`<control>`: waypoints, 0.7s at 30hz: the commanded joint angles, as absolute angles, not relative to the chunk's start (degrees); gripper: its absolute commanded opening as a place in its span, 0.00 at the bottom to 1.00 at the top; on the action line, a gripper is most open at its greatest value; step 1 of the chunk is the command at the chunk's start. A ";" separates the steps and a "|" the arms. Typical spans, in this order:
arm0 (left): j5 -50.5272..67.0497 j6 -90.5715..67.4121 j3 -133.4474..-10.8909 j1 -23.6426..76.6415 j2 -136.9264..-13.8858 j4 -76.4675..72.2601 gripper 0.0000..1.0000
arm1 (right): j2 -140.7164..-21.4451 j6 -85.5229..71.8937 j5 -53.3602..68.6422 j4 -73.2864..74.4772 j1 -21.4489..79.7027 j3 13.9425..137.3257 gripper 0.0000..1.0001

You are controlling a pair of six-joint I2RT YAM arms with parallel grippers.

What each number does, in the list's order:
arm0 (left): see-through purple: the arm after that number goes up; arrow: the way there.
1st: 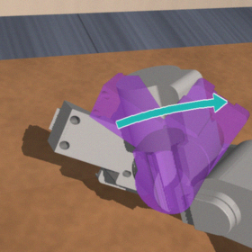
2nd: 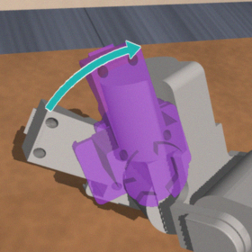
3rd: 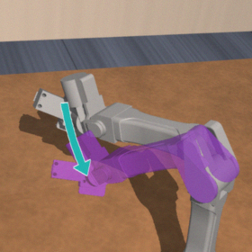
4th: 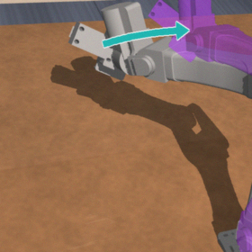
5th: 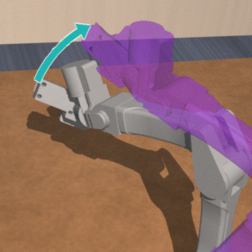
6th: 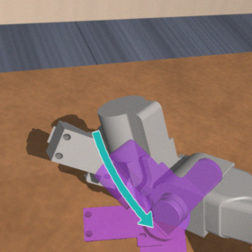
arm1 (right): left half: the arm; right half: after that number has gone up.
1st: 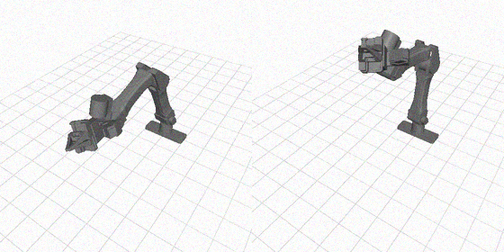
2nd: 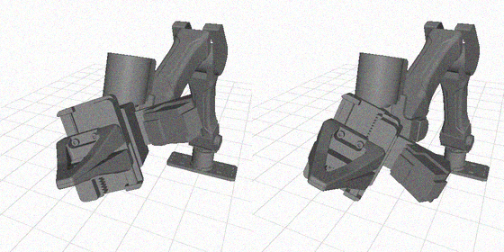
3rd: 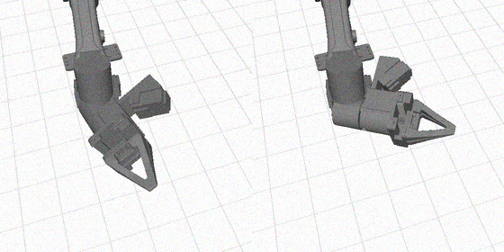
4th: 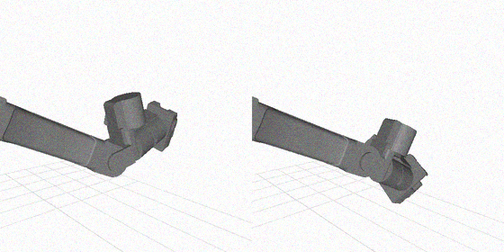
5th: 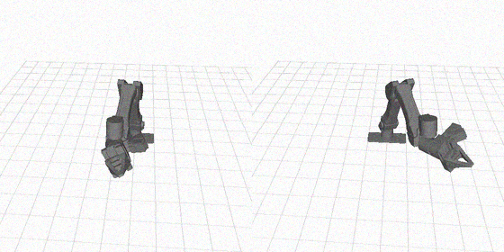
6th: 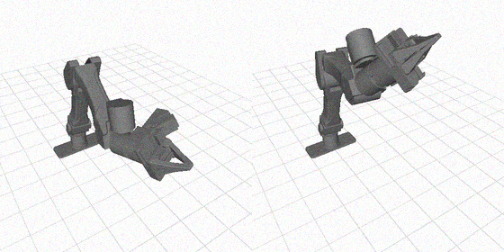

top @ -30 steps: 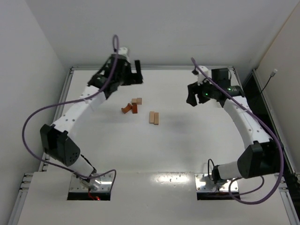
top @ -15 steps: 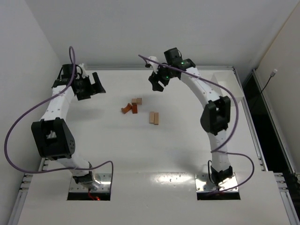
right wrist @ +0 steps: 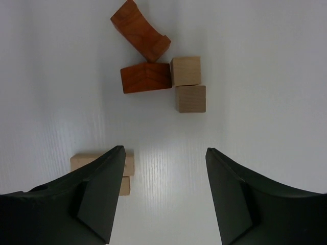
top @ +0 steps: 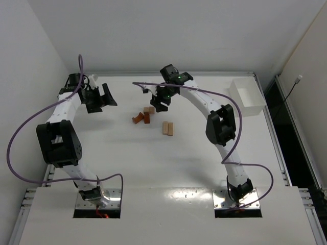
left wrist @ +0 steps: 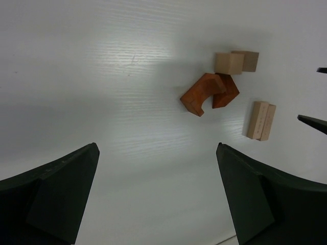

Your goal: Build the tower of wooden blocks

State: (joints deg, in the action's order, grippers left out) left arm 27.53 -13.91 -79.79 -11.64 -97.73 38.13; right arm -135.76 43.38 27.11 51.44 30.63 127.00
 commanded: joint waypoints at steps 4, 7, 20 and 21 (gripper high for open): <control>10.58 -20.82 -82.35 -2.83 -97.73 36.66 0.99 | -136.68 19.94 24.87 45.53 28.40 129.21 0.66; 1.43 -24.41 -83.49 6.13 -97.55 35.33 0.99 | -132.73 11.45 20.67 41.06 26.11 121.32 0.66; -15.47 -34.27 -101.33 25.31 -116.80 41.04 0.99 | -106.19 6.77 16.52 39.73 9.76 97.66 0.66; -15.47 -34.97 -102.12 25.31 -117.76 41.04 0.97 | -105.21 6.77 17.13 39.73 8.97 95.82 0.66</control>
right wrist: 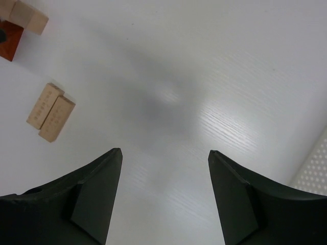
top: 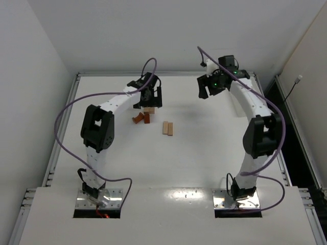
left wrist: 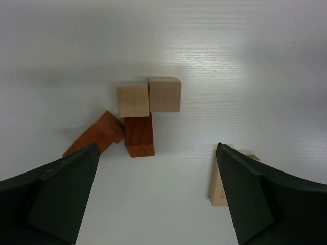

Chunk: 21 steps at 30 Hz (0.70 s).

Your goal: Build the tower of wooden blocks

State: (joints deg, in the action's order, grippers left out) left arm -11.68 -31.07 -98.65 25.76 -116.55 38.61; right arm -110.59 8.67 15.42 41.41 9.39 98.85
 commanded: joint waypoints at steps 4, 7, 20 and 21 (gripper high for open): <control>-15.47 -36.03 -106.52 25.84 -122.07 41.66 0.96 | -102.48 7.38 19.15 39.73 6.86 92.38 0.66; -16.00 -36.56 -107.66 26.37 -123.65 41.14 0.96 | -101.17 7.38 20.03 39.73 6.33 91.67 0.66; -14.33 -36.56 -108.81 26.37 -129.02 41.13 0.94 | -100.63 7.38 20.57 40.78 3.43 91.67 0.66; -14.33 -36.56 -109.33 26.37 -129.81 41.13 0.94 | -100.63 7.38 20.57 40.78 3.43 91.67 0.66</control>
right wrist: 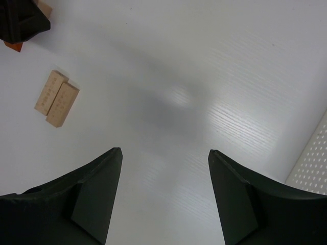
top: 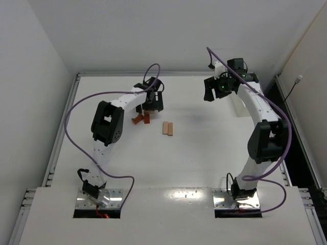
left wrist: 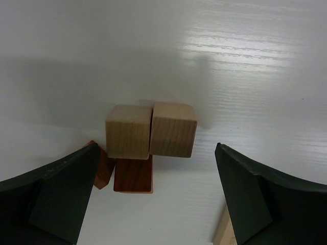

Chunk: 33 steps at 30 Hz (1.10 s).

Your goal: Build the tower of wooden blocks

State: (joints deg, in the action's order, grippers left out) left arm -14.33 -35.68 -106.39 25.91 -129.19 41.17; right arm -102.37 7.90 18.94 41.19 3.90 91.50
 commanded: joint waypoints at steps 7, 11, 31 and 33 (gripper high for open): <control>-13.27 -36.04 -109.86 25.32 -131.57 41.13 0.87 | -101.69 7.38 21.09 40.78 3.43 92.19 0.66; -13.27 -36.04 -109.86 24.70 -132.10 40.61 0.86 | -102.74 7.38 21.09 40.78 3.43 92.20 0.66; -7.83 -34.45 -110.92 23.03 -131.14 39.46 0.10 | -103.80 7.38 21.62 40.25 3.96 93.34 0.66; -7.82 -33.75 -109.44 23.03 -129.73 39.46 0.05 | -103.80 7.38 21.10 40.25 3.96 93.34 0.66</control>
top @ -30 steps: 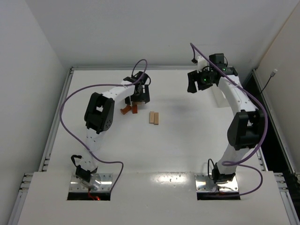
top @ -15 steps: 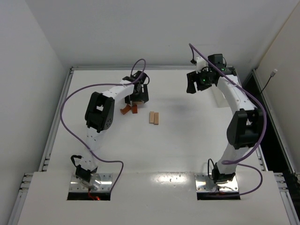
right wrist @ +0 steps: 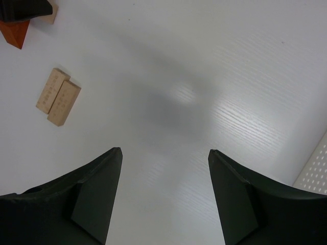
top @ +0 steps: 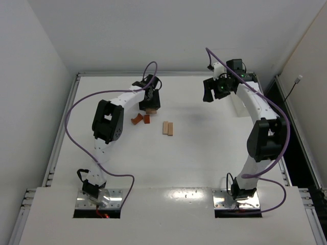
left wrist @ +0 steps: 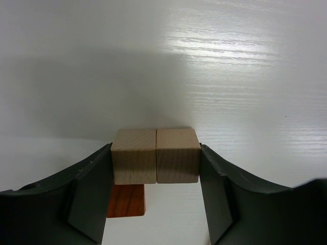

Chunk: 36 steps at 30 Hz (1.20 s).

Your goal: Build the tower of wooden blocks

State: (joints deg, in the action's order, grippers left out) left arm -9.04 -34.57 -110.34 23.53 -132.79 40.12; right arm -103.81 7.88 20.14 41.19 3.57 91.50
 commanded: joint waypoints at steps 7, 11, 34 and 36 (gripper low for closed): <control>-4.31 -26.12 -105.38 23.03 -125.86 40.25 0.00 | -103.80 7.38 21.09 39.73 3.96 92.81 0.66; -3.52 -18.03 -104.07 23.55 -122.88 41.40 0.00 | -102.66 7.38 21.09 39.73 4.48 91.76 0.66; 35.77 47.60 -116.81 27.85 -122.08 65.90 0.00 | -95.63 9.58 18.20 39.20 3.34 86.23 0.66; 34.46 49.39 -116.20 29.00 -122.08 66.71 0.00 | -95.01 10.11 18.19 39.20 2.82 85.69 0.66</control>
